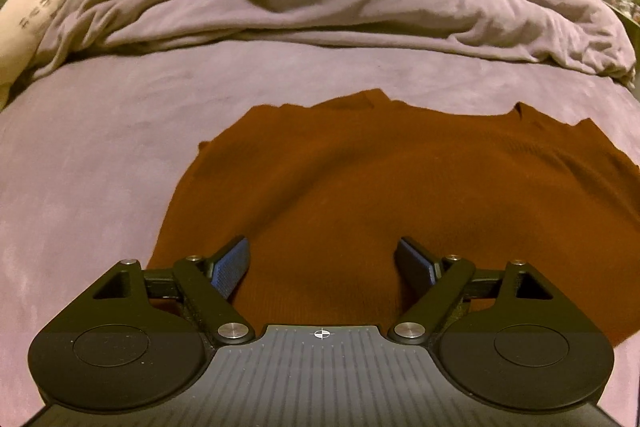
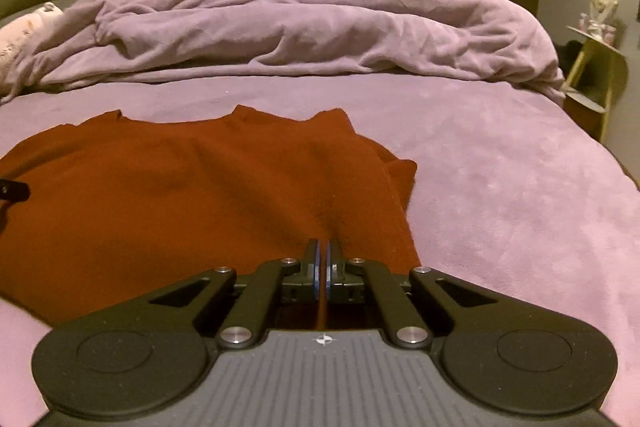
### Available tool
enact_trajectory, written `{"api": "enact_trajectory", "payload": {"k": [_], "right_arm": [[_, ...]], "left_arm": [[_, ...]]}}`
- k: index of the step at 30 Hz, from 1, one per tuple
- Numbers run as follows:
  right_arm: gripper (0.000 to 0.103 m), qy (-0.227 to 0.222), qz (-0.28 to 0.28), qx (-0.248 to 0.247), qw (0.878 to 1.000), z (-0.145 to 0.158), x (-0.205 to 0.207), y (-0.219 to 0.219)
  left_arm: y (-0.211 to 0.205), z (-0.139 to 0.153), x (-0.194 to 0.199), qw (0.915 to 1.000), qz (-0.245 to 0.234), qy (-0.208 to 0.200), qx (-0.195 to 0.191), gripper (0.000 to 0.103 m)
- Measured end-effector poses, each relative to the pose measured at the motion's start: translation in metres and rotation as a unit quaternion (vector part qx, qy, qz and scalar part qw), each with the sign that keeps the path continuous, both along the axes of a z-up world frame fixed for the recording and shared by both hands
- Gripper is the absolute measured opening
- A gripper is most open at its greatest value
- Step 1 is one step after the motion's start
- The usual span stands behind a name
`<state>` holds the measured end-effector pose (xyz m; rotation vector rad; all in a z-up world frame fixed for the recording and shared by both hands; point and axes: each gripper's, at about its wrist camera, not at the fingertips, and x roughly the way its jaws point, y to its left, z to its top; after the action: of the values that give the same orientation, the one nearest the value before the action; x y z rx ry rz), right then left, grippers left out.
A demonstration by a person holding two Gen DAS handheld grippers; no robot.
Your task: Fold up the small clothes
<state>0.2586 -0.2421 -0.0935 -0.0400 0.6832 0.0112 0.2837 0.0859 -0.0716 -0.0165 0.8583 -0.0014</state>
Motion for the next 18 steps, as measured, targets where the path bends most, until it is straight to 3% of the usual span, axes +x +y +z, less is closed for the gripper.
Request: {"api": "enact_trajectory", "payload": {"k": [6, 10, 13, 18], "right_arm": [[0.002, -0.004, 0.012, 0.003, 1.000, -0.006, -0.017, 0.000], [0.001, 0.004, 0.004, -0.030, 1.000, -0.003, -0.020, -0.001], [0.002, 0.008, -0.037, -0.074, 0.997, 0.010, -0.024, 0.009], [0.008, 0.026, -0.028, -0.046, 0.998, 0.016, -0.046, 0.016]], "left_arm": [[0.013, 0.004, -0.011, 0.9999, 0.002, 0.007, 0.009, 0.087], [0.038, 0.002, -0.018, 0.9983, 0.048, 0.016, 0.030, 0.087], [0.068, 0.003, -0.029, 0.9967, 0.077, 0.024, 0.001, 0.092], [0.105, 0.004, -0.044, 0.9921, 0.116, 0.042, -0.021, 0.092]]}}
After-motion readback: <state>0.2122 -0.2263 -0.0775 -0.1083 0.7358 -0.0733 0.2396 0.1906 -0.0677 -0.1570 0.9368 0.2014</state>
